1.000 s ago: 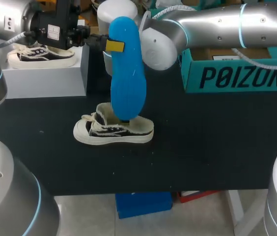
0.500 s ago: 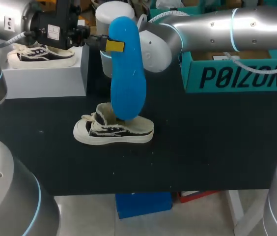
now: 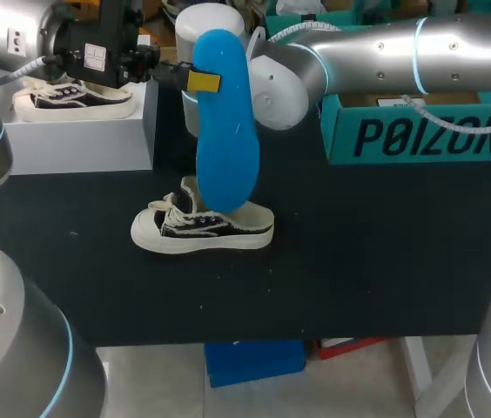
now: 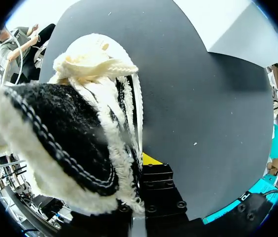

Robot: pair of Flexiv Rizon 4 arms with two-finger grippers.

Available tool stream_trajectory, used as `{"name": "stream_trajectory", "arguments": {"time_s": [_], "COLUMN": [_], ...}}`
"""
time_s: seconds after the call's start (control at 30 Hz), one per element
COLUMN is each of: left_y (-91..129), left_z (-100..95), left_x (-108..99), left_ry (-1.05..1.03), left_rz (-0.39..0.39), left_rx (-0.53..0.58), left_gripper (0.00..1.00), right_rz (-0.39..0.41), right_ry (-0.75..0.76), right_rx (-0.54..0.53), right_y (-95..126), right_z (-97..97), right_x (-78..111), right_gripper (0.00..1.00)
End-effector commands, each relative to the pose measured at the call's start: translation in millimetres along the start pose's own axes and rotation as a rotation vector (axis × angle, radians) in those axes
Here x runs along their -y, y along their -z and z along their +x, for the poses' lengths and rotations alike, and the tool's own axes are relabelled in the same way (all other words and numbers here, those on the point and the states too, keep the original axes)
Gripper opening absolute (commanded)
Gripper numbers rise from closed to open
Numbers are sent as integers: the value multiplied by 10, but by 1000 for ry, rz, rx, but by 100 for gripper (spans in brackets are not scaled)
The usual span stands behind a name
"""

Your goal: Take the shoe out of the shoebox, open the shoe tongue, remove and reinsert the insole, then place the shoe into the shoebox

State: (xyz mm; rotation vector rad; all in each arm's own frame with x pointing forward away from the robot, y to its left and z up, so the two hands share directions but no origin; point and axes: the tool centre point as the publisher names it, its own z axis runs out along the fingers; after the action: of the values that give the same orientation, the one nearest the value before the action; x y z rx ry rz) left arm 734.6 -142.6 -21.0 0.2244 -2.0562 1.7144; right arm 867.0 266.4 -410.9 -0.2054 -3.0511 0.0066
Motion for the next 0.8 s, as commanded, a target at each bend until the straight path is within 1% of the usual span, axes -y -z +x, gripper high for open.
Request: {"name": "stream_trajectory", "arguments": {"time_s": [0.03,0.2,0.27,0.4,0.5,0.57,0.67,0.7,0.73,0.8], "left_y": [-13,-13,-13,-13,-13,-13,-13,-13,-13,-13], "left_z": [-4,-4,-4,-4,-4,-4,-4,-4,-4,-4], "left_x": [-8,-8,-8,-8,-8,-8,-8,-8,-8,-8], "left_ry": [-1,-1,-1,-1,-1,-1,-1,-1,-1,-1], "left_rz": [2,2,2,2,2,2,2,2,2,2], "left_rx": [2,2,2,2,2,2,2,2,2,2], "left_gripper": [0,0,0,0,0,0,0,0,0,0], "right_rz": [-2,-2,-17,-69,-78,-30,42,66,94,133], "right_ry": [0,0,-35,-154,-288,-387,-563,-595,-674,-756], "right_rx": [0,0,8,56,107,167,218,243,246,258], "right_y": [-10,-10,107,372,544,632,773,804,840,871], "right_z": [-5,-5,-45,-147,-285,-397,-560,-589,-632,-658], "right_x": [6,6,82,219,319,386,497,538,589,641], "right_gripper": [0,0,0,0,0,0,0,0,0,0]}}
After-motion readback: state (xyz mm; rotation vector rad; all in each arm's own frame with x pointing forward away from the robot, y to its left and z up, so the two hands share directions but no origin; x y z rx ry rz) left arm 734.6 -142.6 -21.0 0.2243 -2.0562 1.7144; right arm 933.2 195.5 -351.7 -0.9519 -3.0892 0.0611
